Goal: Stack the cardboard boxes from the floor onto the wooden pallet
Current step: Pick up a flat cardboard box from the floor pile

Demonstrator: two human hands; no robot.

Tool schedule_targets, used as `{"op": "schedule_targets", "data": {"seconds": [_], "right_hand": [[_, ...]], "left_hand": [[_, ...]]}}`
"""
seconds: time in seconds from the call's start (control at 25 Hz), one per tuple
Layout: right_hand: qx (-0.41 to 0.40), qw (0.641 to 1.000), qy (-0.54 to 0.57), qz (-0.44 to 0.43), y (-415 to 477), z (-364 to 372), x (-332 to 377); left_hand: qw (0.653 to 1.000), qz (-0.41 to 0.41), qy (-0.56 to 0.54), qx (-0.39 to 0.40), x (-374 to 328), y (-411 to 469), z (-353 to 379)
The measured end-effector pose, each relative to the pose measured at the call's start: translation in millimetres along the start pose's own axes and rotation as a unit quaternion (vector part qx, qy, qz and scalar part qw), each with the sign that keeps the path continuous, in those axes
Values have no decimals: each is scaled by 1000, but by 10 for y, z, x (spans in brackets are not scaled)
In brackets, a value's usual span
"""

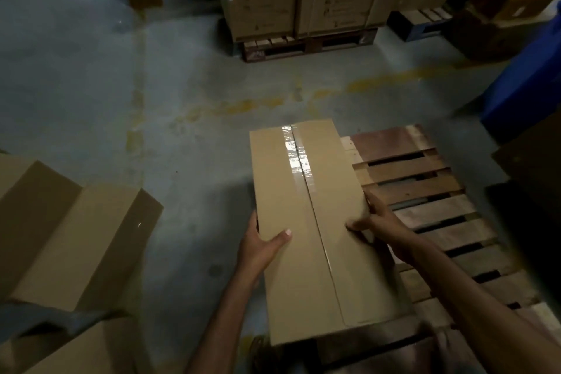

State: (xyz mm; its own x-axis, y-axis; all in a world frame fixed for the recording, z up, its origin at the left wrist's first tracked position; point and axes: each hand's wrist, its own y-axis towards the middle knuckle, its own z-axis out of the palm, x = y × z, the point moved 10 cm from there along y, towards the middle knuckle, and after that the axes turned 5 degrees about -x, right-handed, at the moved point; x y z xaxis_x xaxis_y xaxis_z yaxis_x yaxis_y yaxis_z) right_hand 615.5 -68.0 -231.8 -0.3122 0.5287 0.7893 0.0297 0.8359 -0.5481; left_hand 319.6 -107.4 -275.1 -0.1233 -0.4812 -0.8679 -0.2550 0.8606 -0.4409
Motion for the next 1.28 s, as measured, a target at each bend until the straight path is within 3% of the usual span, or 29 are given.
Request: {"op": "schedule_targets", "data": {"seconds": [0.16,0.32,0.6,0.8,1.28], "right_hand": [[4,999,-12,30,988,-296,-396],[27,999,-11,23,2265,-558,-756],[32,999,-7,12,3879,-740,-1523],[36,999,13,6,4302,-582,-1953],[30,999,11,-8,4409,-460,-1985]], "left_hand": [[999,-29,-6,22,323,668,834],[997,-74,-37,-4,728,1551,1661],[998,-58,-15,-25,1334,2815,2580],[996,-56,-4,-65,1687,3190,2643],[996,-56,0,-71,1831,3217,2575]]}}
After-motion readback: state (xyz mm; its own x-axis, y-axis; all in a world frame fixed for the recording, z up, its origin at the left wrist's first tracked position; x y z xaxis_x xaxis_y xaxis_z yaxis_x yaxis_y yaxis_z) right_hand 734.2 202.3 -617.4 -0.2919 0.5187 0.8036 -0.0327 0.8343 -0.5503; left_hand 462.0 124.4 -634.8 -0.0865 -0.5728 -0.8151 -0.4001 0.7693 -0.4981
